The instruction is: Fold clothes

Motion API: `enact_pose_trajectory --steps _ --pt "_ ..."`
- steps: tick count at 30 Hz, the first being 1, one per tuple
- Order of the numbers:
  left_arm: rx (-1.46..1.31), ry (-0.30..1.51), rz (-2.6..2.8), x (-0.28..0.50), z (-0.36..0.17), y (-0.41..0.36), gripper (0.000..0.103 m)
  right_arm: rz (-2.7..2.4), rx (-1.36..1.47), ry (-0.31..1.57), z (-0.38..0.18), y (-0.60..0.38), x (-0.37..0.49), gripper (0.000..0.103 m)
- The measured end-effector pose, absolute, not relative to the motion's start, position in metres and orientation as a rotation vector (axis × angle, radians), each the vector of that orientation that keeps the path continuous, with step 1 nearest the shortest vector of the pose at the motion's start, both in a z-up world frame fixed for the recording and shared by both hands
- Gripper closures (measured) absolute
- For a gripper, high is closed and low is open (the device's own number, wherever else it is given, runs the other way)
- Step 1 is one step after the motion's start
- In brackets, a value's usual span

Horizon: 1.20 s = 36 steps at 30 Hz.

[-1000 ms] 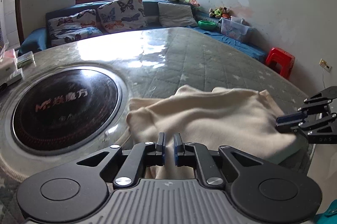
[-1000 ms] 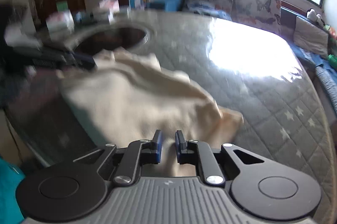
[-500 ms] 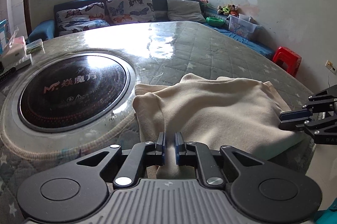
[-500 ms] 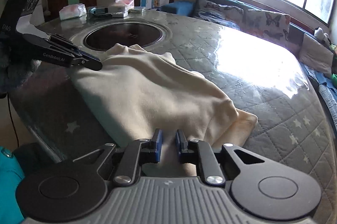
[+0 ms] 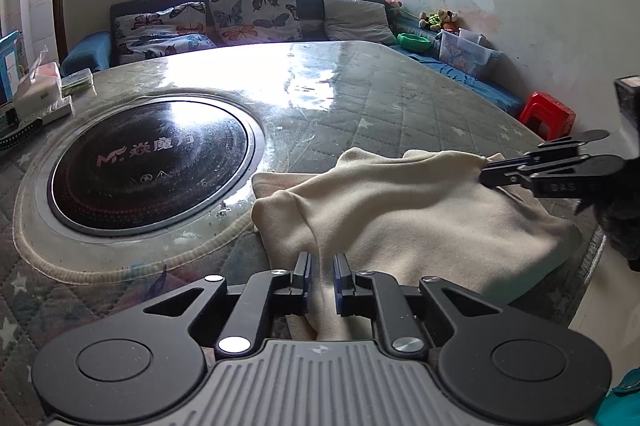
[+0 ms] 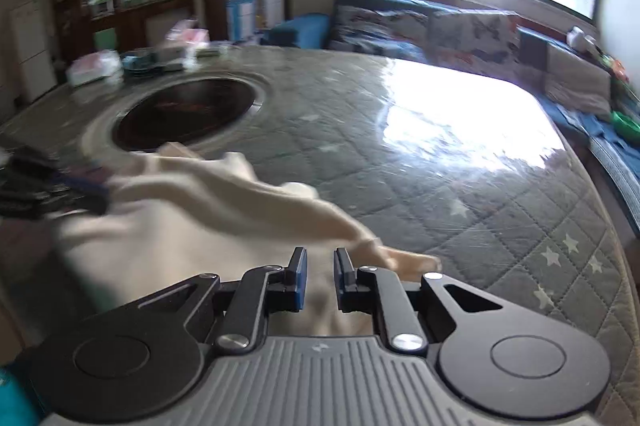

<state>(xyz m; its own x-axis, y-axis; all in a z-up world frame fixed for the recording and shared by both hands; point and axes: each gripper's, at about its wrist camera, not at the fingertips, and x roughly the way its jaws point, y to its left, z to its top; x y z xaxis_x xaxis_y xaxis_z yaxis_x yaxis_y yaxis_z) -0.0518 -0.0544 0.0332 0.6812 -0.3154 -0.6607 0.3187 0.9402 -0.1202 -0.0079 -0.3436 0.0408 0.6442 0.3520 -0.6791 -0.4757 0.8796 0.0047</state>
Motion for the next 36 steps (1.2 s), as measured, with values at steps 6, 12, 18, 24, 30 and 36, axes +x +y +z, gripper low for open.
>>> enact_pose_trajectory --steps 6,12,18,24,30,36 --pt "-0.018 0.708 -0.319 -0.051 0.042 -0.046 0.053 0.464 -0.168 0.729 0.044 -0.346 -0.002 0.084" --pt "-0.066 0.721 -0.236 -0.043 0.043 -0.026 0.048 0.613 -0.324 0.672 0.064 -0.309 -0.035 0.073" --pt "-0.156 0.739 -0.154 -0.038 0.048 -0.005 0.037 0.859 -0.470 0.626 0.070 -0.249 -0.068 0.065" --pt "-0.240 0.769 -0.111 -0.040 0.048 0.011 0.036 1.016 -0.619 0.587 0.059 -0.197 -0.088 0.063" --pt "-0.358 0.810 -0.133 -0.046 0.044 0.017 0.036 1.013 -0.729 0.549 0.042 -0.167 -0.097 0.066" --pt "-0.497 0.865 -0.163 -0.041 0.036 0.015 0.036 0.971 -0.663 0.574 0.042 -0.166 -0.092 0.086"
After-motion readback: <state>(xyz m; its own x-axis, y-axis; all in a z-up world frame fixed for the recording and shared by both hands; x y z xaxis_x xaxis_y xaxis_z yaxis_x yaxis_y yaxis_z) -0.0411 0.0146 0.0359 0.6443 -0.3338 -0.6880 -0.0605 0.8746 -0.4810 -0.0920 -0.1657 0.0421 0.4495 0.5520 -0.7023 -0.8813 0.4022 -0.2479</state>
